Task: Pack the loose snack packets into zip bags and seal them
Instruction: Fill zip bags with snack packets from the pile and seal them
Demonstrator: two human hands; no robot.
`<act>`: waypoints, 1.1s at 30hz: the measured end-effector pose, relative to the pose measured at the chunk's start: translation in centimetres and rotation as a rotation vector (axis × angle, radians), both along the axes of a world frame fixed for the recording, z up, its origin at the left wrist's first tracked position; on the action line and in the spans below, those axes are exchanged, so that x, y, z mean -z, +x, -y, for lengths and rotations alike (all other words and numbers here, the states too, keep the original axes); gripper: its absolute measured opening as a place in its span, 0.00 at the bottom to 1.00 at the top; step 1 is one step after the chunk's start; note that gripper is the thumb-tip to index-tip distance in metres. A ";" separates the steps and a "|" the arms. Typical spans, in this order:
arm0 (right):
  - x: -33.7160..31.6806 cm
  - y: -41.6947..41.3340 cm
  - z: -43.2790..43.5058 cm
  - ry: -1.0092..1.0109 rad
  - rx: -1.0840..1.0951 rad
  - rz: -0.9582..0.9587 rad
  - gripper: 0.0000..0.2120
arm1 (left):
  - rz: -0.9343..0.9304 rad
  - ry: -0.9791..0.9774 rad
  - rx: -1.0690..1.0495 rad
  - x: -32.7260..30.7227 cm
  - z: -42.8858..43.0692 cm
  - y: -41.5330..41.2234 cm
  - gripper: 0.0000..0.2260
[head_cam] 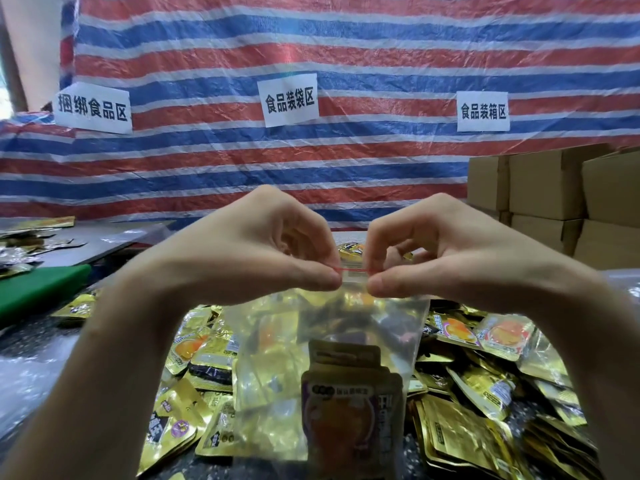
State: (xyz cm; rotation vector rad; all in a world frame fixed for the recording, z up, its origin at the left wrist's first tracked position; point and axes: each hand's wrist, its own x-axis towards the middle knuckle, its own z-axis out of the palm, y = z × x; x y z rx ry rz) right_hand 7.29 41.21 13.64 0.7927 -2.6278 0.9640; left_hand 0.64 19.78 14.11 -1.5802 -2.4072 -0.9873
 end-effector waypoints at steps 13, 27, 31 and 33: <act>0.2 -0.3 -0.2 0.025 -0.021 -0.039 0.05 | -0.073 -0.018 0.012 0.0 -0.1 -0.1 0.06; -0.5 2.2 -4.9 -0.024 0.004 0.167 0.08 | 0.184 -0.078 0.034 -0.1 3.3 -2.8 0.03; -1.0 3.5 -7.0 0.011 0.150 0.106 0.08 | 0.225 -0.109 -0.113 0.7 5.8 -4.9 0.10; -1.5 4.2 -9.3 -0.048 0.279 0.068 0.11 | 0.226 -0.072 -0.225 1.0 7.6 -5.9 0.20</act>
